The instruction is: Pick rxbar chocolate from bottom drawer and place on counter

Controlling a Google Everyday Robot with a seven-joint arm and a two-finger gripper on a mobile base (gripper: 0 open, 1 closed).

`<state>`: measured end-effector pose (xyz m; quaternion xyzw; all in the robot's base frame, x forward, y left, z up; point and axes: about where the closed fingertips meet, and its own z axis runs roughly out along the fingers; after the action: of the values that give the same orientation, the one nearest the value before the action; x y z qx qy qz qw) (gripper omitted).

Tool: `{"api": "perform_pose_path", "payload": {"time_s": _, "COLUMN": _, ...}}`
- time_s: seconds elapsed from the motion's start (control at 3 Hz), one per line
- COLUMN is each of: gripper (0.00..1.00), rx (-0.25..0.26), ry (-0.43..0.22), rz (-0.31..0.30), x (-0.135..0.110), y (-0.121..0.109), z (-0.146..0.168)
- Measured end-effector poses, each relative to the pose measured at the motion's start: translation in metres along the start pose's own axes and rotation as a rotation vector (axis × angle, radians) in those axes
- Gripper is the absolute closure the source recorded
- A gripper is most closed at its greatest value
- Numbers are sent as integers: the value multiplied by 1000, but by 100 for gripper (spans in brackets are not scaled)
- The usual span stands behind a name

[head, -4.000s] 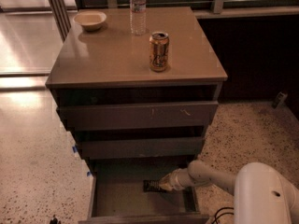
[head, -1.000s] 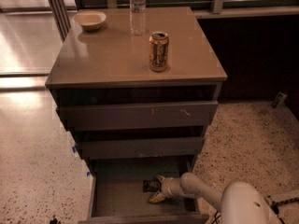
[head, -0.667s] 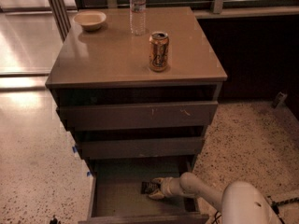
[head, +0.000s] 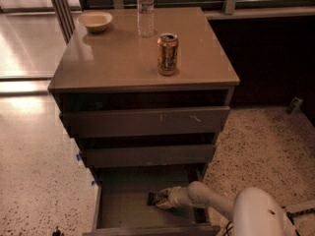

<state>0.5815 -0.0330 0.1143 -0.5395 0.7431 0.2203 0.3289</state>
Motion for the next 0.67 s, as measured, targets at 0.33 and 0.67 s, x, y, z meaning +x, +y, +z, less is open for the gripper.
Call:
{"api": "perform_pose_path", "payload": {"time_s": 0.33, "gripper": 100, "rx": 0, "ry": 4, "rz": -5, "x": -3, "y": 2, "z": -7}}
{"api": "perform_pose_path", "payload": {"time_s": 0.67, "gripper": 100, "rx": 49, "ry": 1, "rz": -11, "x": -21, "y": -3, "z": -51}}
